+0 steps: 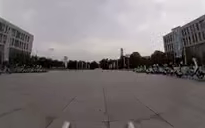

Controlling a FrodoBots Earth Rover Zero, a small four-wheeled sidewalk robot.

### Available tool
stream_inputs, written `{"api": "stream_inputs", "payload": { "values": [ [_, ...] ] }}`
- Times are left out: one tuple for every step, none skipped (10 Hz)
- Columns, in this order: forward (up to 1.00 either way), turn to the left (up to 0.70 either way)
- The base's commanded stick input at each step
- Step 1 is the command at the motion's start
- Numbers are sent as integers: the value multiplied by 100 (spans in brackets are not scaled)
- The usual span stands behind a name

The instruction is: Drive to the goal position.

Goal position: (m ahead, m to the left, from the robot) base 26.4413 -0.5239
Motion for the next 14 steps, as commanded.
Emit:
{"api": "stream_inputs", "payload": {
  "values": [
    [60, 0],
    [60, 0],
    [60, 0],
    [60, 0],
    [60, 0],
    [60, 0],
    [60, 0],
    [60, 1],
    [60, 10],
    [60, 15],
    [60, 15],
    [60, 15],
    [60, 10],
    [60, 0]
  ]
}}
